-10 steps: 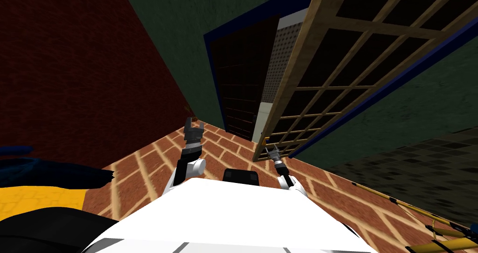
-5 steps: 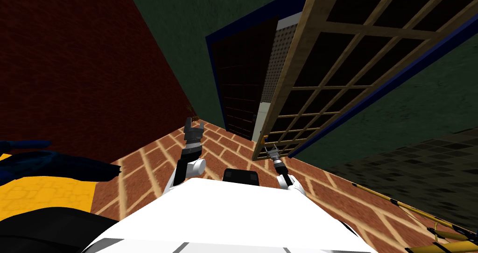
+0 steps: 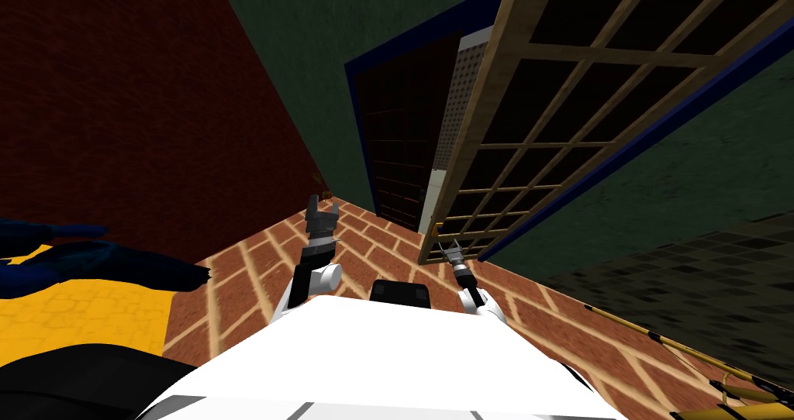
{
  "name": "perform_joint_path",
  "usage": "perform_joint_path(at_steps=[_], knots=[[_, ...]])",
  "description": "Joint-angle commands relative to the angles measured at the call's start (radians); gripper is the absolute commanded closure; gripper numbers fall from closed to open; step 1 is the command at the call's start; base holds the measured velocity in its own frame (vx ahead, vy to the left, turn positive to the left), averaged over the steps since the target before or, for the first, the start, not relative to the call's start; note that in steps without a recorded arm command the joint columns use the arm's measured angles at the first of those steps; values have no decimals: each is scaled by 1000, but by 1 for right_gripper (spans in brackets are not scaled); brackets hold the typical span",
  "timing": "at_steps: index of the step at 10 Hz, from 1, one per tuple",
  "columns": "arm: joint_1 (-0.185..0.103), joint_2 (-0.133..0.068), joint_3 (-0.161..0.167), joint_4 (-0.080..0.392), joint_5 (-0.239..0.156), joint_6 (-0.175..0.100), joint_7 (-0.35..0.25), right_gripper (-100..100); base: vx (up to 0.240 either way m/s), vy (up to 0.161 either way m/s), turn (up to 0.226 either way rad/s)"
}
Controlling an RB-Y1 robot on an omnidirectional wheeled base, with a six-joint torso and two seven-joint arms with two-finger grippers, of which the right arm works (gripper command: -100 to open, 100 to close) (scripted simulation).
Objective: Pull the door open
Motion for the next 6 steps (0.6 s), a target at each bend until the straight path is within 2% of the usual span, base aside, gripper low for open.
perform_joint_path(at_steps=[1, 6], knots=[[-2, 2, 5, -3, -3, 4, -50, -100, -71, -38, 58], [-9, 5, 15, -3, -9, 10, -181, -100, -52, -35, 31]])
